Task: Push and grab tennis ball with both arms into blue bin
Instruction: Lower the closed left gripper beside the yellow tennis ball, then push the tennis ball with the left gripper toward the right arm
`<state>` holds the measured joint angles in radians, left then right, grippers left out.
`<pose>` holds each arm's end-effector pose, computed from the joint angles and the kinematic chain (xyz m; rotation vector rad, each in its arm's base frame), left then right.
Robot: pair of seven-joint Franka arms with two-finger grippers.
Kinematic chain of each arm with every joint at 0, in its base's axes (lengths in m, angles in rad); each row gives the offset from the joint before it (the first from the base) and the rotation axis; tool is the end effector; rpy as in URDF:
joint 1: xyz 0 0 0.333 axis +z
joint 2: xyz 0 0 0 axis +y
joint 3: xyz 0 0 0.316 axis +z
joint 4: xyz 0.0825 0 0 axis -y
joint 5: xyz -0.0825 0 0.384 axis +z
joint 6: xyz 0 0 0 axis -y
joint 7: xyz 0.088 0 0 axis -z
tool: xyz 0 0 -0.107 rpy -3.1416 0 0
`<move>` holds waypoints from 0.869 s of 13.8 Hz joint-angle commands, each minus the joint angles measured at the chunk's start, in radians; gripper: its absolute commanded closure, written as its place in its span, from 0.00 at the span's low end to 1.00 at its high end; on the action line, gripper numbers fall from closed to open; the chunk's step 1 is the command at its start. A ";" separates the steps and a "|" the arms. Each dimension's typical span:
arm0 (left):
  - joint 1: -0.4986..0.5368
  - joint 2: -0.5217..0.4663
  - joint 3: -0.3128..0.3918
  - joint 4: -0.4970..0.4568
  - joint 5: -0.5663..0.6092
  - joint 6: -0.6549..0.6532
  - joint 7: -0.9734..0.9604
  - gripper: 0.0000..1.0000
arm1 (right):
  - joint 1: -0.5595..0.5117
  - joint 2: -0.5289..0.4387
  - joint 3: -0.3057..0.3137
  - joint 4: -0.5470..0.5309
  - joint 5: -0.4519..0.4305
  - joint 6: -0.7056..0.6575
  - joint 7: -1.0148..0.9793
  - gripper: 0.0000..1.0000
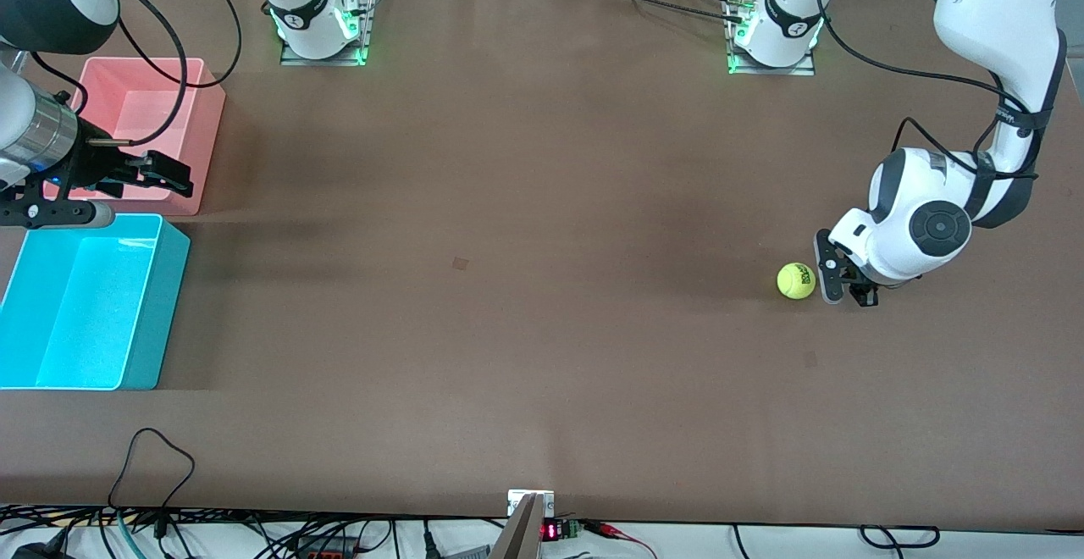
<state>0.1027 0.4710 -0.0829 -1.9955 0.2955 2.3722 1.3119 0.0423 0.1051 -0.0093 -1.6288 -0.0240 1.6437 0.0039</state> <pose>0.5992 0.0161 0.2152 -2.2331 2.0949 0.2562 0.5853 0.0171 0.5432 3.1116 0.0497 -0.1397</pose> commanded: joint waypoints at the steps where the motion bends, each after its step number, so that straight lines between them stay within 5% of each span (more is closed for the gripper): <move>1: 0.017 0.038 -0.072 -0.006 0.019 0.070 0.015 1.00 | -0.007 -0.010 0.005 0.015 -0.007 -0.027 -0.010 0.00; 7: 0.008 0.060 -0.332 0.085 -0.199 0.092 -0.143 1.00 | -0.009 0.001 0.003 0.006 -0.002 -0.027 -0.005 0.00; 12: 0.041 0.031 -0.336 0.129 -0.202 -0.122 -0.134 1.00 | 0.002 0.004 0.009 0.004 0.003 -0.027 0.007 0.00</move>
<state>0.1131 0.5242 -0.4151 -1.8693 0.1152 2.3181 1.1546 0.0426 0.1107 -0.0085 -1.6254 -0.0234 1.6287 0.0040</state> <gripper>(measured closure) 0.991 0.000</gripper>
